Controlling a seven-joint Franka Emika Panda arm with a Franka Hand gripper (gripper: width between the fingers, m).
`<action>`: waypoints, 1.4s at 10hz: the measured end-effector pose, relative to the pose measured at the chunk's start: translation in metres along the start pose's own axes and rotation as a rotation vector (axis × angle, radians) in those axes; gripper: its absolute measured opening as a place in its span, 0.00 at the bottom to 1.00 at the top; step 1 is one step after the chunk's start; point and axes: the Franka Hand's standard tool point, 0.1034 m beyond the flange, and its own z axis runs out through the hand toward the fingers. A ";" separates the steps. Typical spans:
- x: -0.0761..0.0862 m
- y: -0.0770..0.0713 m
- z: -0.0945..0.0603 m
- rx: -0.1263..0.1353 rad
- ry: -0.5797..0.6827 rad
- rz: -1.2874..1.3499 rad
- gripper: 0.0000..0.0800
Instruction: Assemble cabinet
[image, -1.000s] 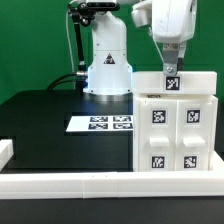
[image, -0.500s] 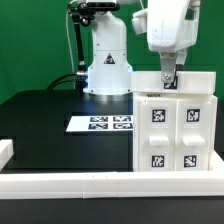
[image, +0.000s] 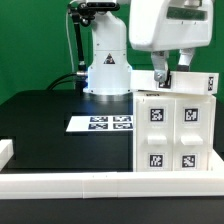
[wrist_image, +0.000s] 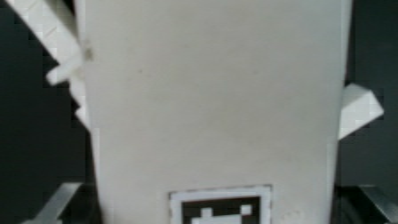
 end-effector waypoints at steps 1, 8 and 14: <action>-0.003 0.002 -0.001 0.019 0.004 0.135 0.69; -0.012 0.011 0.004 0.122 -0.014 0.748 0.69; 0.000 0.011 0.005 0.185 0.033 1.437 0.69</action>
Offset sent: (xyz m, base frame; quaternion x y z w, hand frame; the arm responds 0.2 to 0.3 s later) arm 0.0053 -0.0062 -0.0013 0.0939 0.0018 0.2009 0.9751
